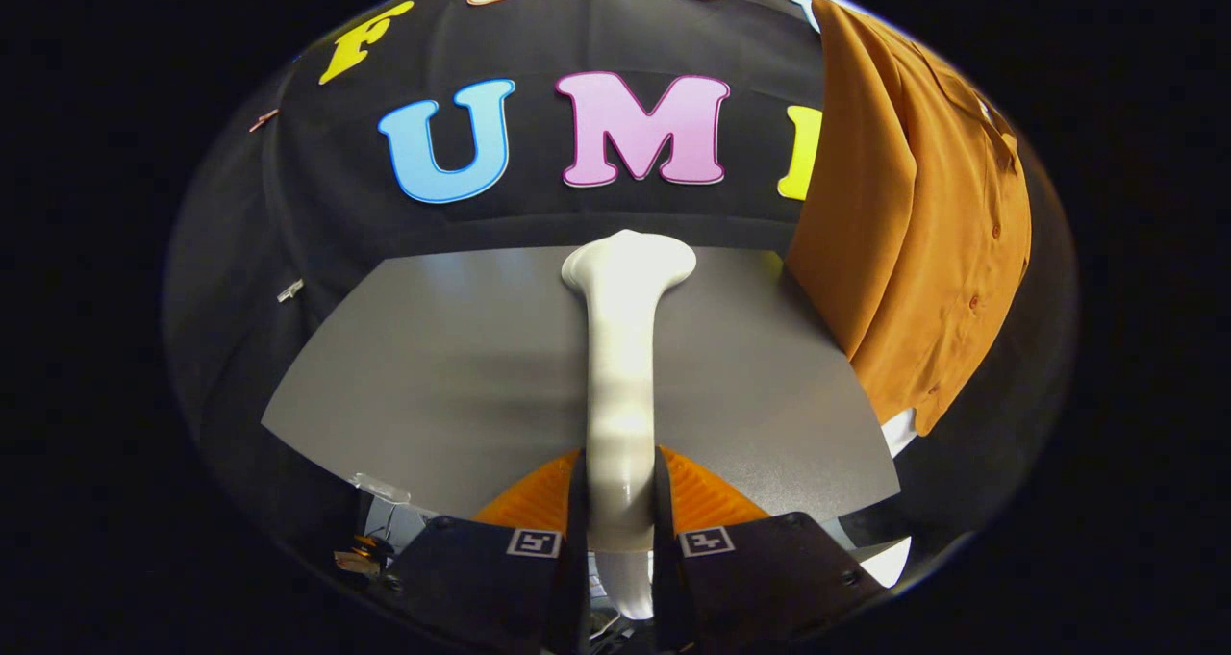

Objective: Iron the clothes twice with a garment steamer, once on the left side and once on the right side.

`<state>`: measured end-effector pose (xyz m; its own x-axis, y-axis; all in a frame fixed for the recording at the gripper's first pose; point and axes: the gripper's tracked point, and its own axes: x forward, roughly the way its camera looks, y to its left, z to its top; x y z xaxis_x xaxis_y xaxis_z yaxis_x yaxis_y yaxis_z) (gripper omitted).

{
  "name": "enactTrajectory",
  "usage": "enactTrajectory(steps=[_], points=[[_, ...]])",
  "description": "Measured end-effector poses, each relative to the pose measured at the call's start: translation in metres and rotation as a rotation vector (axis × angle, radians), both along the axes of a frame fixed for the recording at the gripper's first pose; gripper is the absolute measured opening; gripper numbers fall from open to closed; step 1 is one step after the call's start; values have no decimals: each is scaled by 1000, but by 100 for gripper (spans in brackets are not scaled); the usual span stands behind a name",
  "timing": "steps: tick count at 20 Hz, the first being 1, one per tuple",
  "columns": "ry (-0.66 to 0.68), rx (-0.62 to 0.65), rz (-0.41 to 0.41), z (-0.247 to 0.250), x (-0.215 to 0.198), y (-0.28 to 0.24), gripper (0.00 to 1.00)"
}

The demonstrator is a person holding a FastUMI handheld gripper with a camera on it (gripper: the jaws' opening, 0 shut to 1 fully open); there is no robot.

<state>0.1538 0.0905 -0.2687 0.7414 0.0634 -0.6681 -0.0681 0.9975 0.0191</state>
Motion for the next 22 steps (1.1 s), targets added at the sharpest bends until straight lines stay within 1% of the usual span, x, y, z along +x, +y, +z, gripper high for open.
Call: enactTrajectory(steps=[3, 6, 10, 15, 19, 22], points=[[-41, 17, -12, 17, -10, -6, 30], [-121, 59, -14, 49, -23, -8, 30], [-266, 62, -30, 105, -39, -22, 30], [-467, 72, -40, 182, -71, -45, 30], [-650, 71, -72, 240, -93, -78, 29], [-751, 59, -97, 264, -100, -107, 29]])
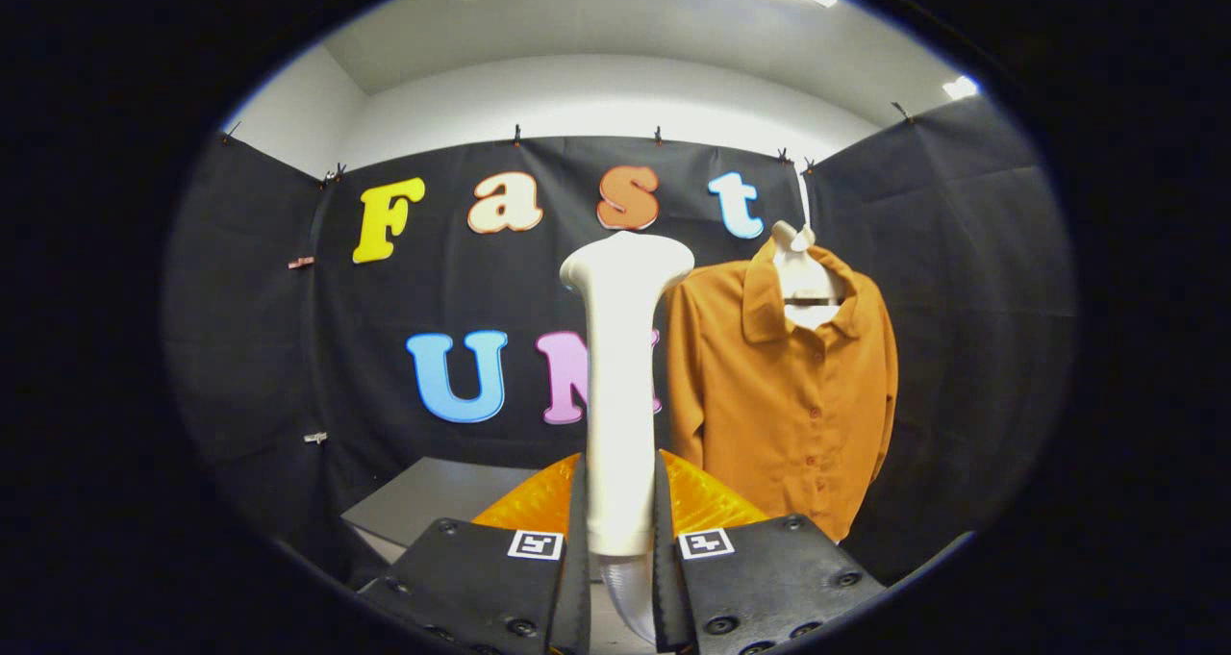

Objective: Iron the clothes twice with a garment steamer, once on the left side and once on the right side.

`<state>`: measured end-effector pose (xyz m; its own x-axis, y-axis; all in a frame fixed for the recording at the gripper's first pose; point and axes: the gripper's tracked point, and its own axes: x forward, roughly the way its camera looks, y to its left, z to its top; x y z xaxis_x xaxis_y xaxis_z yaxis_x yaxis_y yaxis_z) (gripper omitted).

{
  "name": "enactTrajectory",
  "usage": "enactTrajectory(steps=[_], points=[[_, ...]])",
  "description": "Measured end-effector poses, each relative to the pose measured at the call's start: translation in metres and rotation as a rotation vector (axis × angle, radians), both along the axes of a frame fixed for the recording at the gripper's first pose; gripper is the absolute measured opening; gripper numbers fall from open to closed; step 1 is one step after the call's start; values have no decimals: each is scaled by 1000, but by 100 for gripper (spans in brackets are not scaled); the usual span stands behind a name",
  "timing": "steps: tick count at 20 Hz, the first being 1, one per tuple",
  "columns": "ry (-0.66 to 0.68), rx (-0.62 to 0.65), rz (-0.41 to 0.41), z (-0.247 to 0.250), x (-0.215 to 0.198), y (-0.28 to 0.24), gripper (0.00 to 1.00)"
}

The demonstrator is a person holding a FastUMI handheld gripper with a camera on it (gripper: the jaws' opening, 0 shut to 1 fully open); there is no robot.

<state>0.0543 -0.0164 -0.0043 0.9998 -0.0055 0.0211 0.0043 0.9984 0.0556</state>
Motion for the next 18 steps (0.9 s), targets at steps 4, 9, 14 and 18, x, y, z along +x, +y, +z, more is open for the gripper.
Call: enactTrajectory(steps=[4, 9, 14, 18], points=[[-47, 0, -25, 6, -1, -40, 29], [-63, 5, -69, -3, 9, -90, 29], [-55, 1, -95, -16, 30, -126, 29], [-14, 3, -98, -38, 52, -142, 29]])
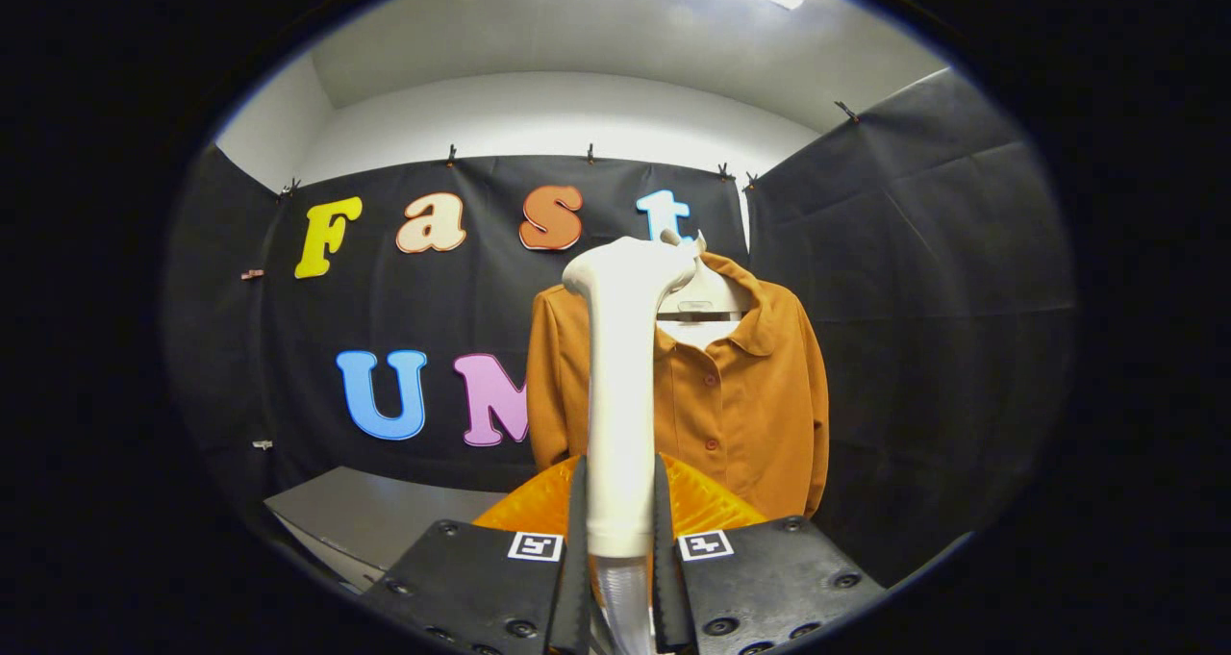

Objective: Iron the clothes twice with a garment steamer, once on the left side and once on the right side.

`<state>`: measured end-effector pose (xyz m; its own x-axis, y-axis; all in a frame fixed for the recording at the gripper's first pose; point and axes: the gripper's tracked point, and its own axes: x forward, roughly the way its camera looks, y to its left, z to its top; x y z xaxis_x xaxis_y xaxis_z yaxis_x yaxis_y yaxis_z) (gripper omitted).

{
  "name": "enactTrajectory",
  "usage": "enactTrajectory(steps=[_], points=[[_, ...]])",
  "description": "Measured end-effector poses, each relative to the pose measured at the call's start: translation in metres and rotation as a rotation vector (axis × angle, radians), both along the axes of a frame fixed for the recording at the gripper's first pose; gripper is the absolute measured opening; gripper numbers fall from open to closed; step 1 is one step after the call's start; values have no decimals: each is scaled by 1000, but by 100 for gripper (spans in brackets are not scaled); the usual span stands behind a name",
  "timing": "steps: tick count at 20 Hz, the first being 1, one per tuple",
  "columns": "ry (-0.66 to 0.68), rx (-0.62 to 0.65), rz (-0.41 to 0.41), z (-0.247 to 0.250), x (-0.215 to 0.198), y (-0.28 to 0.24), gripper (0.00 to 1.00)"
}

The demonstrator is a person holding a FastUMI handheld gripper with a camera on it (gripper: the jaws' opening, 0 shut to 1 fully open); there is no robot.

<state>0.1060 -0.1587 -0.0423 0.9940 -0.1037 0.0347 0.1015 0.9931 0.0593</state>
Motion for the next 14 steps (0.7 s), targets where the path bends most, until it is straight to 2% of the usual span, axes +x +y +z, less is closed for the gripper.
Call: enactTrajectory(steps=[9, 14], points=[[115, -3, 6, -61, 38, -9, 29], [159, -10, 1, -88, 41, -14, 29]])
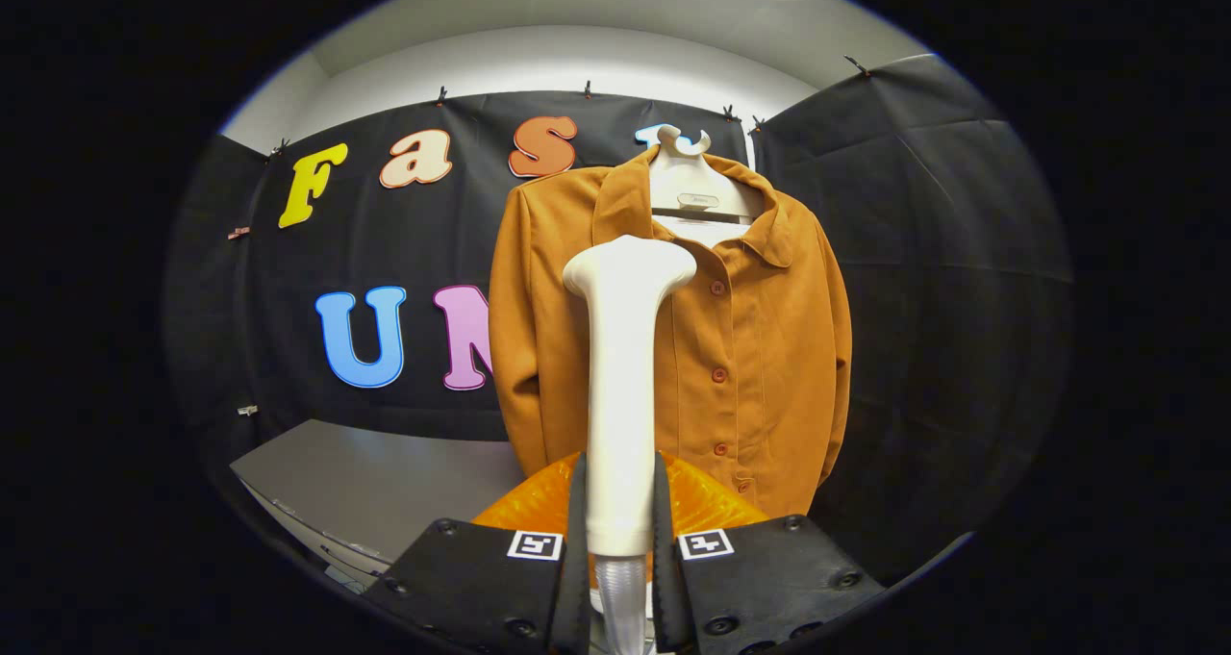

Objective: Iron the clothes twice with a garment steamer, once on the left side and once on the right side.

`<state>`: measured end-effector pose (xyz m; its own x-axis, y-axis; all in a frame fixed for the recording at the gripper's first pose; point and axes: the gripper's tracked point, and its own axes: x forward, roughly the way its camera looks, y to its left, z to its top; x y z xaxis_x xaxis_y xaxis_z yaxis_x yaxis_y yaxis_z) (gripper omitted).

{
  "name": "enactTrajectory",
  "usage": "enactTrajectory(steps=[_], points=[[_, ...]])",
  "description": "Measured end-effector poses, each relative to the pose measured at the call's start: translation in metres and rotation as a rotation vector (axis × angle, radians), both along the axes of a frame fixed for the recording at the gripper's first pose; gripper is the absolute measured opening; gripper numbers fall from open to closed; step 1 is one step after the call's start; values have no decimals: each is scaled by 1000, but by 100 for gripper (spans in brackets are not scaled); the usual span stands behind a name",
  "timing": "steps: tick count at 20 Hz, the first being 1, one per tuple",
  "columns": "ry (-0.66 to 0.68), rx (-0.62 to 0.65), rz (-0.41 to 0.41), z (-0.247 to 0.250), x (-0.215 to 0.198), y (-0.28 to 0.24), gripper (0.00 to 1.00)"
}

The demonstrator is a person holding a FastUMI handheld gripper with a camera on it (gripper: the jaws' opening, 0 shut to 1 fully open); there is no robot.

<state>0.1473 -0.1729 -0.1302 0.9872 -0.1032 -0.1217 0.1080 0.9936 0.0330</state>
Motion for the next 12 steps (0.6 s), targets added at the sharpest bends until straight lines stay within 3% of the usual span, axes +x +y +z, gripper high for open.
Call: enactTrajectory(steps=[12], points=[[138, 12, -23, -71, -22, -11, 29]])
